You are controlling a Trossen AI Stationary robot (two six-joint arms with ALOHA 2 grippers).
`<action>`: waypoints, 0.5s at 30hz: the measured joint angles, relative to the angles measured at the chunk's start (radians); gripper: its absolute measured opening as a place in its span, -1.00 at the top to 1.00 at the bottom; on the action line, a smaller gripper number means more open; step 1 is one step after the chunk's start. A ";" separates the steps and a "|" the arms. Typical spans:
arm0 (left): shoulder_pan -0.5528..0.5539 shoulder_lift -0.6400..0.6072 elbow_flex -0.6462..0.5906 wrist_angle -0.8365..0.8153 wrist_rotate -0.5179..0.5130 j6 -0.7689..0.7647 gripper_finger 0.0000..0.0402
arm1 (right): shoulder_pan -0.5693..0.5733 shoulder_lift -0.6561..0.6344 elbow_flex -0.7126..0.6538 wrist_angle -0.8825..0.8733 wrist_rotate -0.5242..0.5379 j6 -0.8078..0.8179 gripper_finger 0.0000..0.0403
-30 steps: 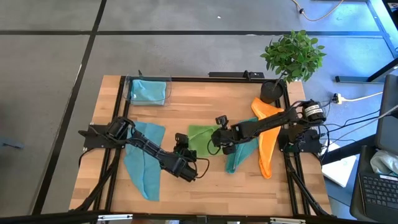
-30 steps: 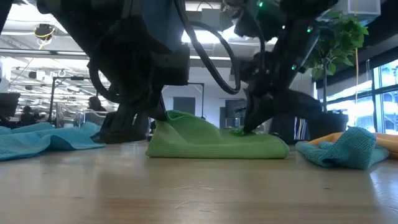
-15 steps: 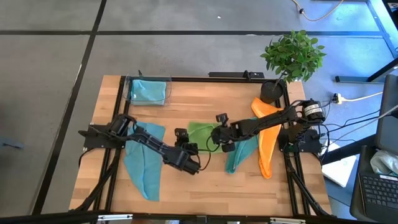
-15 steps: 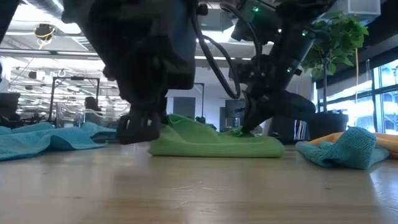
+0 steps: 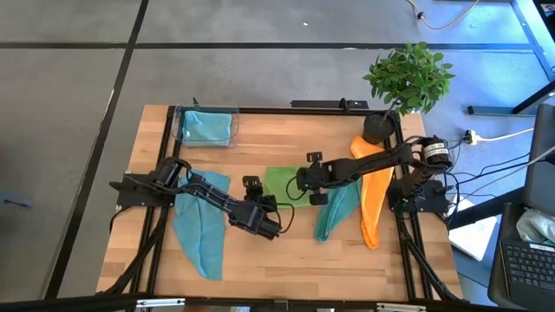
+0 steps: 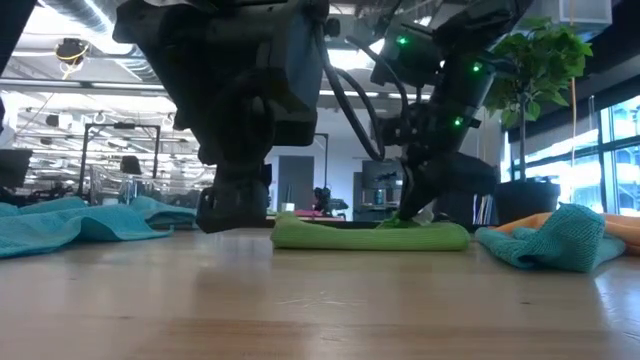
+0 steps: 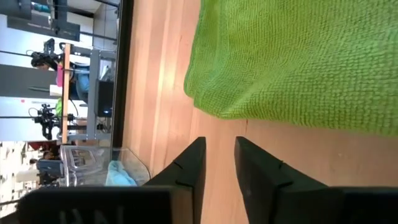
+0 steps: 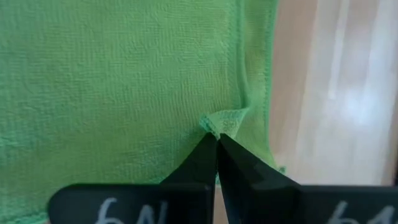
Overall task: Fold microfiber towels
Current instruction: Fold the green microfiber cloth
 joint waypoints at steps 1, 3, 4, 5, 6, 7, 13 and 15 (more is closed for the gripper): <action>0.000 0.000 0.000 0.000 0.000 0.000 0.59 | -0.004 0.000 0.000 0.003 -0.011 0.000 0.92; 0.000 0.000 0.000 0.000 0.000 0.000 0.58 | -0.009 0.000 0.000 0.008 -0.030 0.000 0.92; -0.001 0.000 0.000 0.000 0.001 0.000 0.58 | -0.009 0.000 0.000 0.008 -0.033 0.000 0.92; -0.002 0.000 0.000 0.000 0.000 0.000 0.58 | -0.009 0.000 0.000 0.008 -0.033 0.000 0.92; -0.005 0.000 0.000 0.000 0.000 -0.001 0.59 | -0.009 0.000 0.000 0.009 -0.032 0.000 0.91; -0.008 0.000 0.000 0.000 0.001 -0.002 0.59 | -0.009 0.000 0.000 0.012 -0.032 0.000 0.90; -0.055 0.000 0.000 0.004 0.001 -0.007 0.58 | -0.009 0.000 0.000 0.029 0.034 0.000 0.67; -0.071 0.000 0.000 0.004 -0.006 -0.029 0.59 | -0.009 0.000 0.000 0.029 0.080 0.000 0.56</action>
